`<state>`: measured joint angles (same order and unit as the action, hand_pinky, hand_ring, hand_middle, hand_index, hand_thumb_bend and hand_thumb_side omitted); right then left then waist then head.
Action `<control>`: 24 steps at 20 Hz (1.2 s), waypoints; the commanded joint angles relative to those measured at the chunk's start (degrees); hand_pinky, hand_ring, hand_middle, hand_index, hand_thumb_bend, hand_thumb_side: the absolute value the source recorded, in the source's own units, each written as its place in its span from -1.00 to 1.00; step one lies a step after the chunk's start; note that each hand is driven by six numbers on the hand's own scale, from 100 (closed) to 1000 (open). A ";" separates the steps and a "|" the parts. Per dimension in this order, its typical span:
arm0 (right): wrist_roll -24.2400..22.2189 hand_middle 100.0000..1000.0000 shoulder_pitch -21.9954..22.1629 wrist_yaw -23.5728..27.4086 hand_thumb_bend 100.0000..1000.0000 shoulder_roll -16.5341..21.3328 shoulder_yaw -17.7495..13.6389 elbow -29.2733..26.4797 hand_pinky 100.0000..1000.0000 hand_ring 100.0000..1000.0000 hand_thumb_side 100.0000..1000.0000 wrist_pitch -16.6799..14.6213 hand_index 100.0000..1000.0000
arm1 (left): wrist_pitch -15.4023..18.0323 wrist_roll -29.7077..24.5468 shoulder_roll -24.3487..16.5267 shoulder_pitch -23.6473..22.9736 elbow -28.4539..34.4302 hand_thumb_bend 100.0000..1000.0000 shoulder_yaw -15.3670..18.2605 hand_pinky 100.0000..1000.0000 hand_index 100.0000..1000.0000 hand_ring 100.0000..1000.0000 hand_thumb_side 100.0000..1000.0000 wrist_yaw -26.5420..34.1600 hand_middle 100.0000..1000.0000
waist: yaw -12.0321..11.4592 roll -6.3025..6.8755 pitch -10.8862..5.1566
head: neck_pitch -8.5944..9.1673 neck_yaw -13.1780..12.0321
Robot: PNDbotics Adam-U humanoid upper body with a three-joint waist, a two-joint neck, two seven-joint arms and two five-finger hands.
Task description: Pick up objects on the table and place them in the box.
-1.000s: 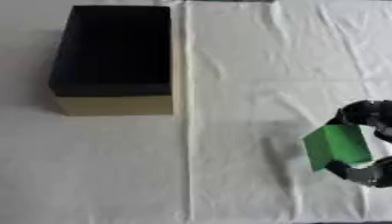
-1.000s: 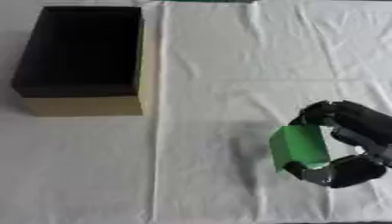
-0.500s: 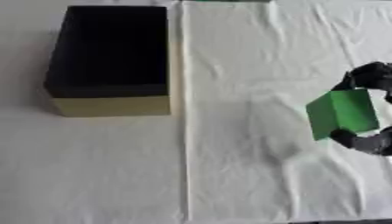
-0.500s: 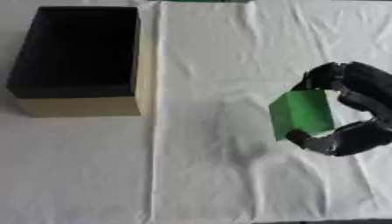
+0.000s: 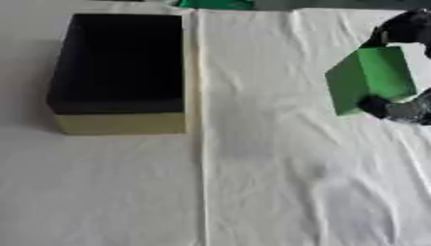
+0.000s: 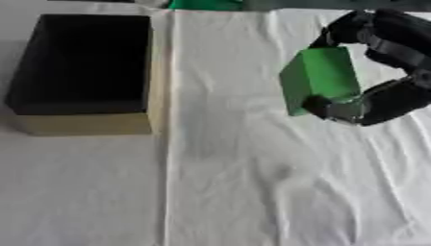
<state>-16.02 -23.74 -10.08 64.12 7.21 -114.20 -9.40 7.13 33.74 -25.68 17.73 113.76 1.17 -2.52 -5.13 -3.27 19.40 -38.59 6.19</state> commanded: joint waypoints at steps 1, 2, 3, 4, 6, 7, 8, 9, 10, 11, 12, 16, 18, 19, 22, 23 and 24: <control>-2.03 -0.20 -2.95 1.56 -0.78 2.06 0.12 -0.39 0.33 0.05 0.26 0.92 0.36 | 0.07 -0.33 -1.51 0.76 0.83 -0.23 -0.10 0.17 0.51 0.35 0.99 0.48 0.38 | -0.28 0.02 -0.91 | 1.25 0.62; -2.52 -0.19 -4.02 1.86 -0.79 1.86 0.40 -0.39 0.33 0.05 0.26 1.29 0.37 | 0.06 -0.37 -1.49 0.79 0.83 -0.23 -0.14 0.17 0.51 0.35 0.99 0.52 0.38 | -0.43 -0.01 -0.89 | 1.41 0.73; -2.93 -0.19 -5.04 2.19 -0.81 1.63 0.64 -0.39 0.34 0.06 0.27 1.70 0.37 | 0.06 -0.41 -1.48 0.84 0.83 -0.23 -0.17 0.17 0.51 0.35 0.99 0.57 0.38 | -0.59 -0.03 -0.87 | 1.58 0.87; -3.31 -0.18 -6.03 2.57 -0.82 1.36 0.83 -0.39 0.35 0.06 0.27 2.18 0.38 | 0.07 -0.44 -1.47 0.88 0.83 -0.23 -0.20 0.17 0.51 0.35 0.99 0.61 0.38 | -0.73 -0.06 -0.87 | 1.72 1.00; -3.99 -0.18 -7.98 3.43 -0.83 0.76 1.14 -0.39 0.35 0.06 0.27 3.34 0.38 | 0.12 -0.51 -1.44 1.00 0.83 -0.23 -0.26 0.17 0.51 0.35 0.99 0.68 0.38 | -1.01 -0.12 -0.88 | 1.93 1.25; -4.31 -0.16 -8.85 3.77 -0.84 0.48 1.27 -0.39 0.36 0.06 0.26 3.90 0.38 | 0.15 -0.54 -1.44 1.06 0.83 -0.23 -0.29 0.17 0.51 0.35 0.99 0.70 0.38 | -1.15 -0.14 -0.89 | 2.01 1.37; -4.63 -0.16 -9.68 4.03 -0.84 0.22 1.45 -0.39 0.36 0.06 0.26 4.42 0.38 | 0.17 -0.57 -1.43 1.13 0.83 -0.23 -0.32 0.17 0.51 0.35 0.99 0.72 0.38 | -1.27 -0.17 -0.89 | 2.07 1.47; -4.97 -0.16 -10.54 4.23 -0.86 -0.11 1.68 -0.39 0.36 0.06 0.26 4.85 0.38 | 0.19 -0.61 -1.41 1.22 0.83 -0.23 -0.36 0.17 0.51 0.35 0.99 0.74 0.38 | -1.46 -0.21 -0.90 | 2.09 1.64; -5.32 -0.16 -11.40 4.39 -0.86 -0.45 1.94 -0.39 0.36 0.06 0.26 5.21 0.38 | 0.22 -0.65 -1.40 1.30 0.83 -0.23 -0.41 0.17 0.51 0.35 0.99 0.76 0.38 | -1.63 -0.24 -0.91 | 2.15 1.78; -5.60 -0.16 -12.33 4.51 -0.88 -0.84 2.15 -0.39 0.36 0.06 0.26 5.53 0.38 | 0.24 -0.70 -1.39 1.37 0.83 -0.23 -0.45 0.17 0.51 0.35 0.99 0.77 0.38 | -1.83 -0.27 -0.92 | 2.23 1.91; -5.83 -0.16 -13.24 4.57 -0.88 -1.22 2.33 -0.39 0.36 0.06 0.26 5.87 0.38 | 0.25 -0.74 -1.39 1.44 0.83 -0.23 -0.48 0.17 0.51 0.35 0.99 0.78 0.38 | -2.01 -0.31 -0.93 | 2.27 2.00; -6.39 -0.16 -17.05 4.35 -0.89 -3.05 2.87 -0.39 0.36 0.05 0.25 7.30 0.38 | 0.36 -0.92 -1.33 1.93 0.83 -0.23 -0.65 0.17 0.51 0.35 0.99 0.80 0.38 | -3.15 -0.60 -0.90 | 2.73 2.89; -6.44 -0.16 -18.50 3.77 -0.90 -3.88 3.09 -0.39 0.37 0.05 0.26 8.12 0.38 | 0.40 -1.00 -1.23 2.14 0.83 -0.23 -0.72 0.17 0.51 0.35 0.99 0.84 0.38 | -3.78 -0.80 -0.80 | 3.03 3.44; -6.45 -0.16 -19.09 3.42 -0.90 -4.23 3.22 -0.39 0.38 0.06 0.26 8.48 0.38 | 0.41 -1.03 -1.21 2.22 0.83 -0.23 -0.75 0.17 0.51 0.35 0.99 0.87 0.38 | -4.07 -0.92 -0.72 | 3.17 3.66; -6.37 -0.16 -20.51 2.25 -0.91 -5.19 3.69 -0.39 0.38 0.06 0.26 9.26 0.38 | 0.46 -1.09 -1.16 2.49 0.83 -0.23 -0.81 0.17 0.51 0.35 0.99 0.97 0.38 | -4.83 -1.33 -0.41 | 3.52 4.15; -6.33 -0.16 -20.94 1.85 -0.92 -5.50 3.85 -0.39 0.38 0.06 0.26 9.47 0.38 | 0.48 -1.12 -1.14 2.62 0.83 -0.23 -0.84 0.17 0.51 0.35 0.99 1.00 0.38 | -5.06 -1.48 -0.30 | 3.61 4.32; -6.28 -0.16 -21.47 1.49 -0.92 -5.90 4.00 -0.39 0.38 0.06 0.25 9.73 0.38 | 0.53 -1.17 -1.09 2.81 0.83 -0.23 -0.89 0.17 0.51 0.35 0.99 1.04 0.38 | -5.42 -1.67 -0.14 | 3.73 4.59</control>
<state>-22.43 -44.24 -7.93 57.52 11.66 -114.20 -0.10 7.57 32.80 -25.67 19.78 113.76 0.18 -1.69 -10.67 -5.25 20.29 -35.58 10.37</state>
